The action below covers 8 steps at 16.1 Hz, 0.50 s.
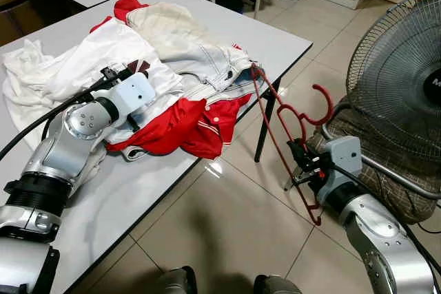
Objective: Hang hanger
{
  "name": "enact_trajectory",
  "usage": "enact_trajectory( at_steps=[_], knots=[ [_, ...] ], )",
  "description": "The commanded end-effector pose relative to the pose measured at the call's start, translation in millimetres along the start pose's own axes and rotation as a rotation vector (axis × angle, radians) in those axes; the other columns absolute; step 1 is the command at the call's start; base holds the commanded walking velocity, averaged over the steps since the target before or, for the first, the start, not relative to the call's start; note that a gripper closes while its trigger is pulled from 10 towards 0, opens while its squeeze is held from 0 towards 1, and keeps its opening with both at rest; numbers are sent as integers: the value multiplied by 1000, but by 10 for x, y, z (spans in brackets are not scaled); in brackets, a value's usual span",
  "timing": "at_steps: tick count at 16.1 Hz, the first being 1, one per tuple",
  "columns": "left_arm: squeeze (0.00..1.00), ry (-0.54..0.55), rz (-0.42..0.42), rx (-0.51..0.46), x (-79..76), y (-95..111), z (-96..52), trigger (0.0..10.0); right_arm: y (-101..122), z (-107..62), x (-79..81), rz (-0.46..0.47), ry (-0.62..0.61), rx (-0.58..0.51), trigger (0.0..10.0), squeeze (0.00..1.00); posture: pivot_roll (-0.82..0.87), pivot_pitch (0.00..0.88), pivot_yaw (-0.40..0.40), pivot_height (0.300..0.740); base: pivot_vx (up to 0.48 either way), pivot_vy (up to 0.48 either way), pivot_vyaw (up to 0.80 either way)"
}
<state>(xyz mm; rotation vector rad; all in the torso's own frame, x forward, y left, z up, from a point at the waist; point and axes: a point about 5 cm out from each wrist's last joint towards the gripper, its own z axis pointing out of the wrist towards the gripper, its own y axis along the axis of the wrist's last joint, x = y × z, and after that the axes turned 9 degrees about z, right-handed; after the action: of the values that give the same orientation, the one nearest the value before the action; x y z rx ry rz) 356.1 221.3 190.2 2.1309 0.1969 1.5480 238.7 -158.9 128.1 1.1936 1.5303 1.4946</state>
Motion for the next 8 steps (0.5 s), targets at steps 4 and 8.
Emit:
enact_trajectory(
  at_steps=[4,8],
  knots=[
    [0,159,-345,-127,250,87,-60,0,26,-15,10,-4,5,-14,10000,0,-88,110,26,740,0,0,0],
    [0,641,-798,-219,907,-110,-448,0,79,-6,49,14,28,-47,10000,0,-81,113,27,740,0,0,0]
  ],
)
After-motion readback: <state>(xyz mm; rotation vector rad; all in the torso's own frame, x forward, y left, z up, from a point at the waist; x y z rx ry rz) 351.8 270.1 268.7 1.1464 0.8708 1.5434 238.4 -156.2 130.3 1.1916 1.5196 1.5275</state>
